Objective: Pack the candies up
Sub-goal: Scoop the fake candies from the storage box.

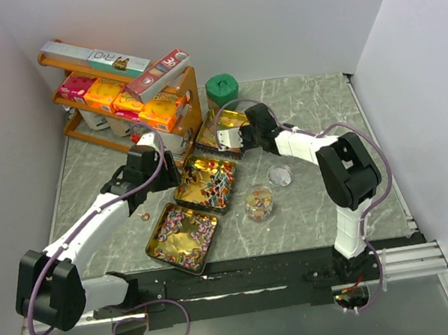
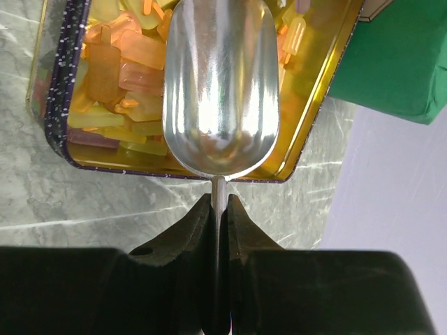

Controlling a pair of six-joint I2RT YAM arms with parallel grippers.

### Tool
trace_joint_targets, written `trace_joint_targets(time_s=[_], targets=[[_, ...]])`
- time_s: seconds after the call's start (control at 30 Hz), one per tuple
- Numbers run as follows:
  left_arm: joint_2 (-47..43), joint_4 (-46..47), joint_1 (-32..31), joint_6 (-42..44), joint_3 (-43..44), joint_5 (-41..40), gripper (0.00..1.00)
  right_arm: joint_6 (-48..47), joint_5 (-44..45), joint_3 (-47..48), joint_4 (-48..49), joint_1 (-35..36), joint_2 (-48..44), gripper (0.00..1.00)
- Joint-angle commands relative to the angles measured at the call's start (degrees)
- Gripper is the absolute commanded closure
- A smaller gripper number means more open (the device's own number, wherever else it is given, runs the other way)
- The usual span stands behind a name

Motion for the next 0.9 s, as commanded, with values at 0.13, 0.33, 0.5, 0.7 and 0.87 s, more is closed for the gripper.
trace_joint_targets(time_s=[0.13,0.33,0.5,0.7,0.87], targets=[[-0.9,1.3,0.7,-0.4,0.6,-1.0,0.32,-2.6,-5.1,2.7,-7.6,0.0,2.2,1.00],[-0.5,1.0,0.8,-0.1,0.8,-0.8,0.32,-2.6,-6.1,2.8,-6.7,1.3,4.5,1.00],[-0.2,0.9,0.8,-0.4,0.6,-0.5,0.32,-2.4,-5.5,2.6,-4.6,2.5,6.1,1.00],[1.8,-0.2,0.9,-0.7,0.2,0.5,0.38,-1.4,-6.6,3.4,-4.3,3.3,7.4,1.00],[4.6,-1.8,0.9,-0.3,1.7,1.3,0.42,0.3,-8.0,6.8,-7.2,3.7,8.8,1.00]])
